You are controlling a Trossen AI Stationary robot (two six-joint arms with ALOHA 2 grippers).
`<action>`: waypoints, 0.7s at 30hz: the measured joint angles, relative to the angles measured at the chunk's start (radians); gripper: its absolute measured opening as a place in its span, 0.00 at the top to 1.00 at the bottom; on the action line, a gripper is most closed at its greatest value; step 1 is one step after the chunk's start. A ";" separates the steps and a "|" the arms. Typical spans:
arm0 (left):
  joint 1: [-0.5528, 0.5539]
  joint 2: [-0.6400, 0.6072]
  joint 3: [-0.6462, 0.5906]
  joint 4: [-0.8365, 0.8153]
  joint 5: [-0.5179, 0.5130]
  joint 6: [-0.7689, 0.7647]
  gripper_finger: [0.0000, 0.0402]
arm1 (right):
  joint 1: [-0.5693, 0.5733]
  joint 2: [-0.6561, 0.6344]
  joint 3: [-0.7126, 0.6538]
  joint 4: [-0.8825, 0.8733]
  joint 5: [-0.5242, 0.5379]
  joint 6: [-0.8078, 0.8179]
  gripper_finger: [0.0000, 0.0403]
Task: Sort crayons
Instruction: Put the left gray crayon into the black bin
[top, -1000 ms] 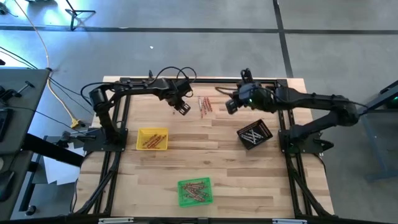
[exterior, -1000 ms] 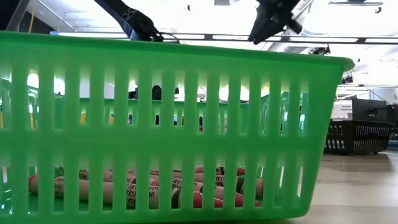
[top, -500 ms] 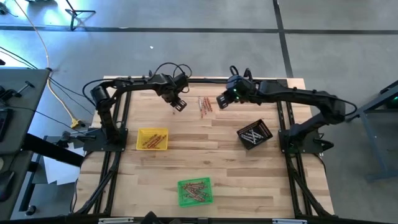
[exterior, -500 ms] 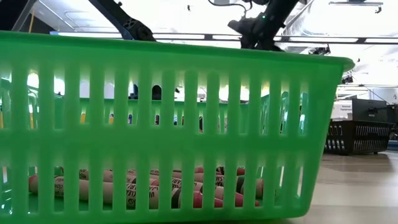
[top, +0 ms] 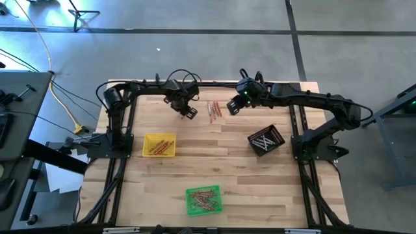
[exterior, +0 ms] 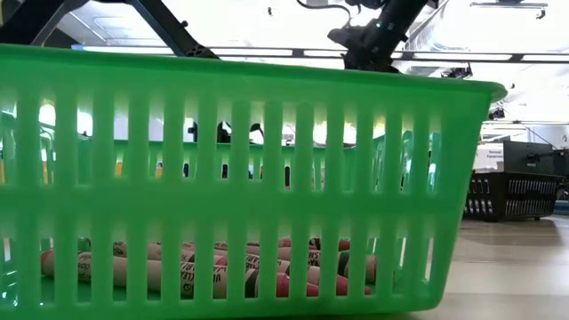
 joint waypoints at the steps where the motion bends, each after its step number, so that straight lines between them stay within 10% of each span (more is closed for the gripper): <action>1: -0.001 0.008 0.002 -0.003 0.001 -0.010 0.75 | 0.000 0.000 0.000 -0.001 -0.008 -0.011 0.79; 21: -0.006 -0.087 -0.011 -0.019 0.140 -0.057 0.99 | -0.043 -0.174 0.000 -0.032 -0.028 -0.182 0.79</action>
